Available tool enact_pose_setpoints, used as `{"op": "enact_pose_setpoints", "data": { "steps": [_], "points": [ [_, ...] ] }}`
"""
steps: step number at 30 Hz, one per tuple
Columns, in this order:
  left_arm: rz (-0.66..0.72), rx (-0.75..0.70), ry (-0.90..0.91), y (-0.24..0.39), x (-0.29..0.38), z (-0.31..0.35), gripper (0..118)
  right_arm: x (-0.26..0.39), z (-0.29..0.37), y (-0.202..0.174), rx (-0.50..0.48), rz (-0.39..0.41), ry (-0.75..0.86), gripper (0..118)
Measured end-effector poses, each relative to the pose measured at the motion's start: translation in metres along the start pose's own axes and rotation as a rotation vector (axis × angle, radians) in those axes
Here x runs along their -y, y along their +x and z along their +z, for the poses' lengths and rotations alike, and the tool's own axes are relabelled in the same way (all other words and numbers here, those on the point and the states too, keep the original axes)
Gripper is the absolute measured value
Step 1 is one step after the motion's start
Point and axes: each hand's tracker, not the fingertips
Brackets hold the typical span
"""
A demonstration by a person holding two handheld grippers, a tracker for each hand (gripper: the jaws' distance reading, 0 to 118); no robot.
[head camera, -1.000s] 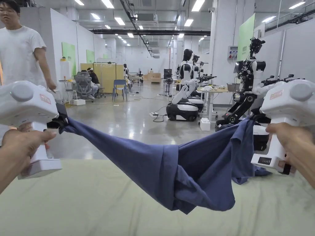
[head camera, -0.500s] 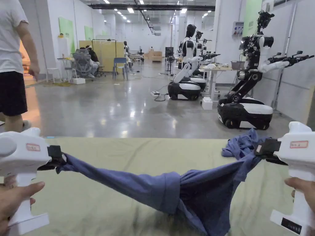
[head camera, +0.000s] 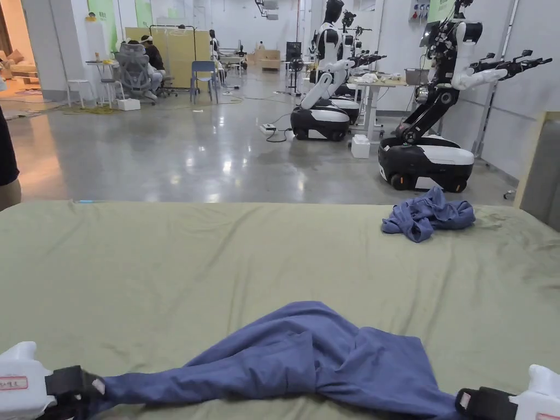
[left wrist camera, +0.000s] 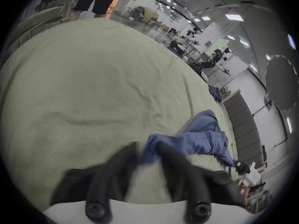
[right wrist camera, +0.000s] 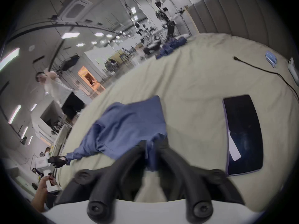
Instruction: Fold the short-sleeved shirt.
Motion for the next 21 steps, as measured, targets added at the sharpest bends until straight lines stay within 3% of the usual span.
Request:
{"op": "enact_pose_setpoints", "data": {
  "steps": [1, 2, 4, 5, 7, 9, 11, 14, 15, 16, 17, 18, 20, 21],
  "points": [
    [0.015, 0.009, -0.003, -0.003, -0.003, 0.008, 79, -0.002, 0.004, 0.0, 0.042, 0.009, 0.016, 88],
    [0.026, 0.088, 0.05, 0.0, -0.003, 0.025, 79, -0.009, 0.014, 0.004, 0.024, 0.037, 0.062, 95],
    [-0.059, 0.077, 0.18, 0.011, 0.0, 0.065, 80, -0.011, 0.063, -0.005, 0.053, 0.104, 0.205, 95],
    [-0.131, 0.059, 0.232, 0.023, 0.004, 0.087, 80, -0.008, 0.084, -0.009, 0.051, 0.178, 0.261, 96],
    [-0.298, 0.06, 0.366, 0.049, 0.03, 0.131, 83, 0.004, 0.126, -0.023, 0.008, 0.3, 0.364, 107],
    [-0.448, 0.042, 0.44, 0.075, 0.063, 0.163, 84, 0.027, 0.166, -0.041, -0.062, 0.4, 0.416, 107],
    [-0.516, -0.006, 0.548, 0.091, 0.112, 0.183, 84, 0.06, 0.193, -0.064, -0.074, 0.453, 0.493, 107],
    [-0.596, 0.04, 0.611, 0.103, 0.171, 0.194, 84, 0.103, 0.215, -0.083, -0.17, 0.508, 0.524, 106],
    [-0.62, 0.033, 0.61, 0.106, 0.188, 0.194, 81, 0.115, 0.219, -0.088, -0.19, 0.512, 0.501, 102],
    [-0.635, 0.036, 0.633, 0.11, 0.207, 0.196, 61, 0.129, 0.222, -0.094, -0.199, 0.504, 0.493, 73],
    [-0.635, 0.023, 0.643, 0.113, 0.221, 0.195, 20, 0.138, 0.222, -0.099, -0.195, 0.513, 0.488, 19],
    [-0.624, -0.026, 0.642, 0.115, 0.228, 0.192, 0, 0.147, 0.221, -0.102, -0.105, 0.512, 0.528, 2],
    [-0.594, 0.096, 0.589, 0.108, 0.238, 0.191, 0, 0.156, 0.22, -0.108, -0.245, 0.468, 0.451, 2],
    [-0.564, 0.114, 0.581, 0.108, 0.241, 0.188, 0, 0.157, 0.218, -0.113, -0.211, 0.481, 0.45, 2]
  ]
}}
